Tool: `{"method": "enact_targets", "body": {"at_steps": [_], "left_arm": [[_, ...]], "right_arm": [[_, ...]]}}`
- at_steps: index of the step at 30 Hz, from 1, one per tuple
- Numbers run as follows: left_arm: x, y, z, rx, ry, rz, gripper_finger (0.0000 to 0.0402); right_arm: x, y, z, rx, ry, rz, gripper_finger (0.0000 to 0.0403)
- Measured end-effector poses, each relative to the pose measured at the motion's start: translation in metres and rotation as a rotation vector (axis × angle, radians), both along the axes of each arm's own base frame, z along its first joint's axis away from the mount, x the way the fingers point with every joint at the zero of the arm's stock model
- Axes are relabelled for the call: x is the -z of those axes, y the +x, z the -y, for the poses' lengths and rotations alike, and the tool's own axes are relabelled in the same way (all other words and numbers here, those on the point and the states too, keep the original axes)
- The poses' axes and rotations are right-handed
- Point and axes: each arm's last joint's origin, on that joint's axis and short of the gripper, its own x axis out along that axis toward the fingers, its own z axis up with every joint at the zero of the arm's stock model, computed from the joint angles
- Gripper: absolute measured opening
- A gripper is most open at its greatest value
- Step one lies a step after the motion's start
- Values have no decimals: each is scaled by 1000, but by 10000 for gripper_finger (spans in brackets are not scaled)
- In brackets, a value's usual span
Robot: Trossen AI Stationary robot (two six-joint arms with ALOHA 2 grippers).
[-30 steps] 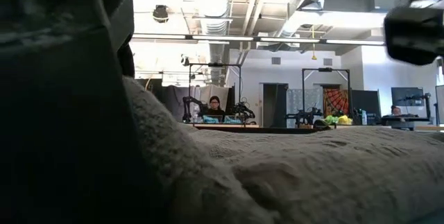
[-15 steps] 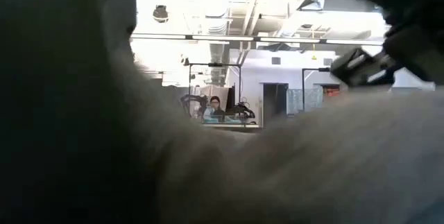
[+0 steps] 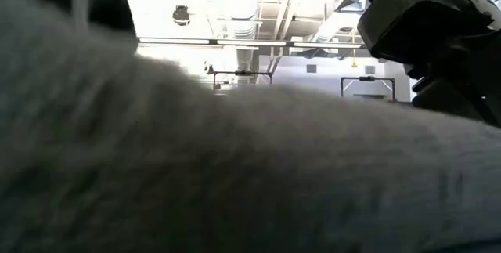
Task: Roll towel into tight, uniform cylinder
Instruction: Roll the gray towel
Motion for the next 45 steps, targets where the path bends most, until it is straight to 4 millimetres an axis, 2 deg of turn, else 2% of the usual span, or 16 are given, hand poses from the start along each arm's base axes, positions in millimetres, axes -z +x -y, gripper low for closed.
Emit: {"method": "enact_targets", "body": {"at_steps": [4,8,10,15,17,22,30,39,45], "left_arm": [[-25,-11,1,10,122,116,129],[-31,-16,3,-32,273,227,129],[-26,-12,1,-58,294,236,129],[7,15,-3,-14,264,233,130],[14,22,-2,2,240,258,130],[33,29,-4,30,213,214,130],[34,32,-8,53,187,193,130],[63,38,-1,69,46,128,130],[57,36,-2,87,60,124,130]], "right_arm": [[-13,-4,2,-5,31,6,17],[-23,-6,5,-5,54,1,17],[-24,-7,6,4,54,-11,17],[-23,-8,9,50,63,-62,17],[-22,-8,10,74,68,-83,17],[-12,-13,19,135,84,-149,17],[7,-20,38,199,202,-181,17],[7,-12,59,250,263,-173,17],[6,-12,67,253,351,-260,17]]}}
